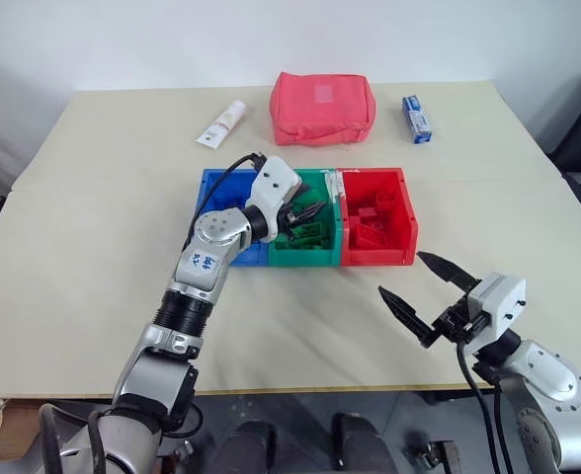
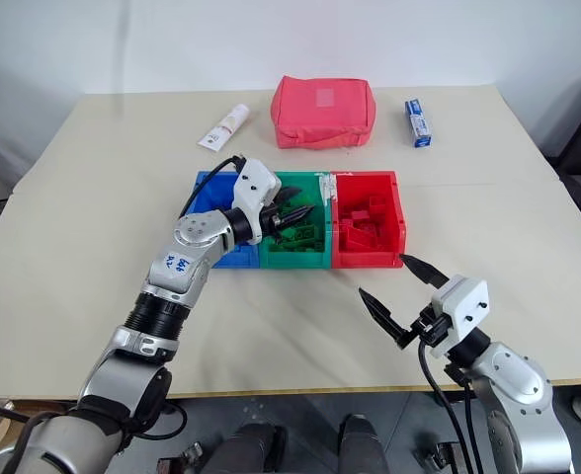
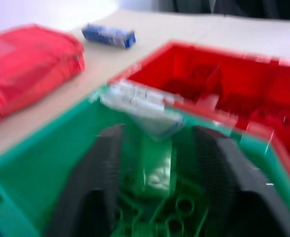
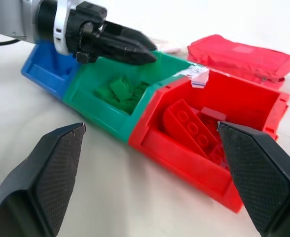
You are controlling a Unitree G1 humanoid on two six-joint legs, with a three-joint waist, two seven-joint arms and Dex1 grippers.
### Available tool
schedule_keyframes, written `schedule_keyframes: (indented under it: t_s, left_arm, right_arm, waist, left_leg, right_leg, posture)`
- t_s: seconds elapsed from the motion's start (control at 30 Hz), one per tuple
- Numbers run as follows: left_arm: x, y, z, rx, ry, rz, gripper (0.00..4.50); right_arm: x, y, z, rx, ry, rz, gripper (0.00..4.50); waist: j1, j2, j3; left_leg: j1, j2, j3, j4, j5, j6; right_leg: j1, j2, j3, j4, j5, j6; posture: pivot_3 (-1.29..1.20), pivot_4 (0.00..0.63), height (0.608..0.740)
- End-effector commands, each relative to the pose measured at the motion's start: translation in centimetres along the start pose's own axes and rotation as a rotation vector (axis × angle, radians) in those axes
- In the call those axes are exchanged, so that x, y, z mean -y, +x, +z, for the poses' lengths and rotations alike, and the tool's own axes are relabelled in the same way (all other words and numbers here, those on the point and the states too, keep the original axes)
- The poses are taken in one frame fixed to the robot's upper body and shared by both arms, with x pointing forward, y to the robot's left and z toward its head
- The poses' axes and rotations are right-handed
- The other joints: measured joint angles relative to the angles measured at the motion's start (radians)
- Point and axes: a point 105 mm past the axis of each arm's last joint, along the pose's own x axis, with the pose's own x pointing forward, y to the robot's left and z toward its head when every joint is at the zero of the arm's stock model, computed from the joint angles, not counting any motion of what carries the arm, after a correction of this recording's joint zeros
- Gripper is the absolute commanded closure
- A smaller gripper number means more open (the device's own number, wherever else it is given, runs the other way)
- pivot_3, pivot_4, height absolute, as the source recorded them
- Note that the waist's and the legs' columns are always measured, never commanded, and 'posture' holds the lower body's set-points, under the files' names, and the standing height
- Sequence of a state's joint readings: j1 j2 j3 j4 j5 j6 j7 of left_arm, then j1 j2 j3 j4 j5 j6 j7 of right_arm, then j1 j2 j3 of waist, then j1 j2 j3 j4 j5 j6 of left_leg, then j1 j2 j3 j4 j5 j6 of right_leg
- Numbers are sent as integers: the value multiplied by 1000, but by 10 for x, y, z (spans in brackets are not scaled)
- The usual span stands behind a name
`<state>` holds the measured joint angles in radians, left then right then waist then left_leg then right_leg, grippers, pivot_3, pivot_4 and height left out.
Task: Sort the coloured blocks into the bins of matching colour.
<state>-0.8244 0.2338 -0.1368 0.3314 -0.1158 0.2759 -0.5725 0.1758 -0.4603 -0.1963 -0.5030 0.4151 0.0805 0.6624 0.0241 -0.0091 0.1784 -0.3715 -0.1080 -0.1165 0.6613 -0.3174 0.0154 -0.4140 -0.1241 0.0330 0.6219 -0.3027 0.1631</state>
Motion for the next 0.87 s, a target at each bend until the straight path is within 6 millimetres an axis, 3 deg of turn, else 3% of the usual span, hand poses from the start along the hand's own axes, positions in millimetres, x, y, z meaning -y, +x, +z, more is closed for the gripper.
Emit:
schedule_keyframes:
  t_s: [0.03,0.13,0.3,0.57,0.67,0.87]
  left_arm:
    - [-2,-15,23,86,64,-56,1067]
    - [3,-47,23,134,106,-155,91]
    - [2,-112,17,154,143,-253,39]
    - [-27,-199,-35,-101,124,-58,39]
    - [-32,-214,-48,-133,108,11,39]
    - [-28,-211,-55,-119,115,21,39]
  right_arm:
    - [-3,-1,16,59,-45,1,0]
    - [-2,-4,15,48,-45,26,0]
    - [-6,-2,5,-10,-65,161,0]
    - [8,6,5,-16,-88,230,0]
    - [11,6,2,-23,-90,227,0]
    - [20,5,-1,-48,-117,243,0]
  waist:
    - [-1,0,0]
    - [-7,1,0]
    - [-16,1,0]
    - [-19,1,0]
    - [-11,1,0]
    - [1,1,0]
  left_leg:
    - [0,0,0,0,0,0]
    - [0,1,0,0,0,0]
    - [1,1,0,-1,0,0]
    - [2,1,-1,-2,0,0]
    - [2,1,-2,-3,0,0]
    - [2,0,-1,-3,0,0]
  right_leg:
    - [0,0,0,0,0,0]
    - [0,0,1,0,0,0]
    - [0,0,1,0,0,0]
    - [1,0,0,-1,0,-1]
    - [1,-1,-1,-2,0,-1]
    - [2,-2,-1,-1,0,-1]
  posture:
    - [0,150,740]
    - [0,150,740]
    - [0,150,740]
    - [0,150,740]
    - [0,150,740]
    - [0,150,740]
